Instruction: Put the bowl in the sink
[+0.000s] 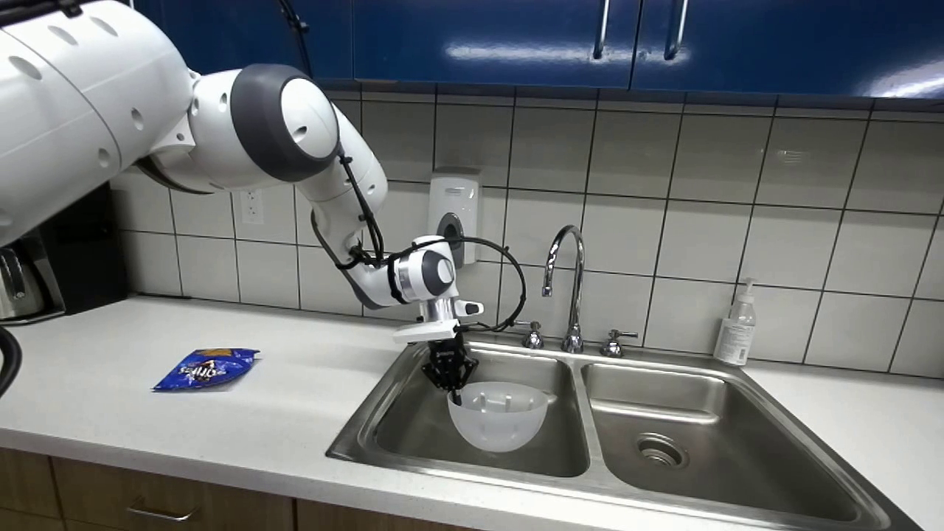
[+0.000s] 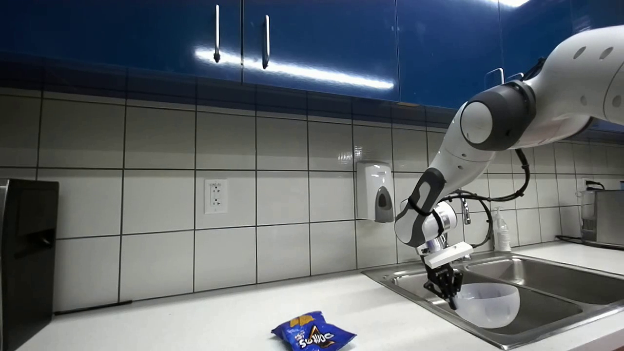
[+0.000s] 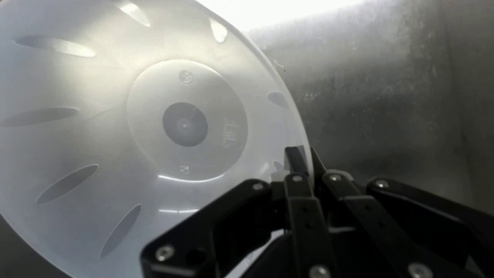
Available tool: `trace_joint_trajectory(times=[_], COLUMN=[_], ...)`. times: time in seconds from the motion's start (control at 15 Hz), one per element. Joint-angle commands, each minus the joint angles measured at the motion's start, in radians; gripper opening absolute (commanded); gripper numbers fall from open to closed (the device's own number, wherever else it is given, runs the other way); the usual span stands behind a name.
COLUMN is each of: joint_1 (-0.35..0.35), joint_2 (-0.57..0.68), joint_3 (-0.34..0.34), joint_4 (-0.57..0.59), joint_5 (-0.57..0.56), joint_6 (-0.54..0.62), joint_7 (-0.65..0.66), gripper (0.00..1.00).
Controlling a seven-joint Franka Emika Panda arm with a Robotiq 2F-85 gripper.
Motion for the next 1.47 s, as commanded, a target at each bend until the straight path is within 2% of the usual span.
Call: trace_joint_trajectory(times=[0.0, 0.67, 0.73, 0.87, 1.4], joint_1=[-0.022, -0.027, -0.028, -0.029, -0.028], joint_2=[0.041, 0.084, 0.083, 0.081, 0.059], joint_3=[0.012, 0.011, 0.010, 0.010, -0.002], joint_4=[0.068, 0.104, 0.104, 0.105, 0.102], joint_5=[0.011, 0.010, 0.008, 0.008, -0.006], joint_6=[-0.002, 0.011, 0.006, 0.008, -0.002], joint_7=[-0.033, -0.043, -0.048, -0.053, -0.073], gripper=[0.01, 0.01, 0.29, 0.36, 0.96])
